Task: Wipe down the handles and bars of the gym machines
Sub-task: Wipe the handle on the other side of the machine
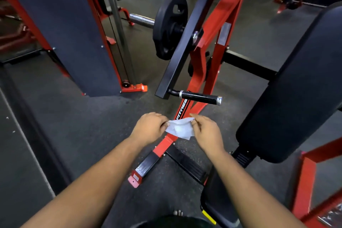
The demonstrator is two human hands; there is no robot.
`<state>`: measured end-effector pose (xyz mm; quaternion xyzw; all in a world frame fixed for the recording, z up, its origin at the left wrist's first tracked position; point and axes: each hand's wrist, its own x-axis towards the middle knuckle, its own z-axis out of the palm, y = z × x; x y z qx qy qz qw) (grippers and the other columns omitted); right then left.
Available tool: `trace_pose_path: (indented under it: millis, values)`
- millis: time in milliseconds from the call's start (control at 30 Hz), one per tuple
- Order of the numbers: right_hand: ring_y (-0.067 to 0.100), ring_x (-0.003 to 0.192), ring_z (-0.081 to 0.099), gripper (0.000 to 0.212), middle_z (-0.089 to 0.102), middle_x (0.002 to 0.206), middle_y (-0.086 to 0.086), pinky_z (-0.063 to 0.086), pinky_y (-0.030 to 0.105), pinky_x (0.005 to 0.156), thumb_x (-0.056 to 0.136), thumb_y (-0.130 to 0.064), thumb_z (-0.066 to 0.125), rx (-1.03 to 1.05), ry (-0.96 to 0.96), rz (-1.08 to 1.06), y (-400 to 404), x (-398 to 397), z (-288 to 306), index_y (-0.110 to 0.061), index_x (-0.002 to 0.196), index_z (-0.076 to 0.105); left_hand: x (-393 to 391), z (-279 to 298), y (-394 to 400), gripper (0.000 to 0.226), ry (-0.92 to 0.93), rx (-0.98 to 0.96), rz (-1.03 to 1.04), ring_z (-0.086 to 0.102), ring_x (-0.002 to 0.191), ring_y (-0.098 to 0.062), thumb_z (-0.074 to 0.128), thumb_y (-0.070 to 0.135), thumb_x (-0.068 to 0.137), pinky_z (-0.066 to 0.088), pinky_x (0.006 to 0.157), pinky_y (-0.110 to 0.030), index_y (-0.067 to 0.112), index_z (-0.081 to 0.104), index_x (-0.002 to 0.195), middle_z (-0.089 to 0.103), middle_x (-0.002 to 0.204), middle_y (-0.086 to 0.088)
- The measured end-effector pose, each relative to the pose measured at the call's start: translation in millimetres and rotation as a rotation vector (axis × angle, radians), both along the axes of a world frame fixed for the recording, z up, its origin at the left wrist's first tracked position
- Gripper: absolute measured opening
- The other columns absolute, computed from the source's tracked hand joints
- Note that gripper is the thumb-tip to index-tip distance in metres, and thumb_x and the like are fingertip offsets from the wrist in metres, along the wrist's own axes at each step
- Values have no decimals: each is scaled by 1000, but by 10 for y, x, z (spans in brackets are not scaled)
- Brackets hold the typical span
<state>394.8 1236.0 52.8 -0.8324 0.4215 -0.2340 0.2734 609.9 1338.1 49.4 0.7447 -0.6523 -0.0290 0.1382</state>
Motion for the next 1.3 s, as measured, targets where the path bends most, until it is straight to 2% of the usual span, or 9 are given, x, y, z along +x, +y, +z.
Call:
trace_pose_path:
  millis: [67,167,400,567,700,867,933,1067,1300]
  values:
    - [24,88,68,18,75,92,0,41,28,66,99,-28,59,60,33,-28,-49,53,38,-24,106,76,-2,28,-19,23,340,13,133,57,76,-21,52,31,96,46,70,-38,19,57,77,57,73,5]
    - [14,72,66,12,74,80,-6,48,30,65,96,-25,64,184,-131,-37,-73,162,61,-26,93,76,-13,107,-77,30,801,-75,345,45,68,-16,44,35,92,38,66,-36,15,43,70,47,66,3]
    - [11,63,51,22,57,66,-3,44,35,65,97,-9,49,544,-633,-169,-36,665,227,-12,78,60,195,189,-153,38,1254,-164,298,45,63,-11,77,44,89,34,55,-26,17,52,77,53,68,2]
    - [13,66,50,28,56,69,-1,40,31,66,101,-15,53,485,-585,-221,-81,841,428,-19,74,57,634,268,-88,39,1319,118,101,71,92,-16,87,44,75,53,85,-34,15,76,99,78,102,-7]
    - [4,62,47,22,57,66,-13,39,25,61,95,-29,67,227,-127,-23,-116,827,471,-24,75,58,1015,292,-95,34,1343,191,26,70,95,-18,77,39,87,51,92,-36,10,77,104,78,105,-12]
    - [20,76,58,23,60,75,-4,46,33,70,94,-32,71,154,126,23,13,792,449,-22,79,56,1160,333,-178,27,1269,117,69,69,75,-17,53,31,108,53,76,-36,13,73,103,76,83,-3]
    - [17,97,62,21,65,101,-5,50,29,86,90,-28,77,220,83,76,120,817,452,-22,102,61,1142,357,-232,33,1215,153,-9,72,90,-22,55,42,104,55,82,-41,14,73,109,78,100,-10]
    - [-7,131,49,73,50,146,-18,42,13,105,89,-22,79,499,-244,209,343,1053,549,-27,151,40,1039,553,-406,55,1152,245,-204,63,83,-23,67,55,92,48,78,-41,1,68,102,73,94,-17]
    - [19,85,67,13,75,100,15,52,34,75,98,-17,66,565,-506,26,266,1050,552,-9,105,73,1172,751,-543,38,1144,185,-129,53,66,-10,74,49,91,42,61,-28,12,71,92,63,73,2]
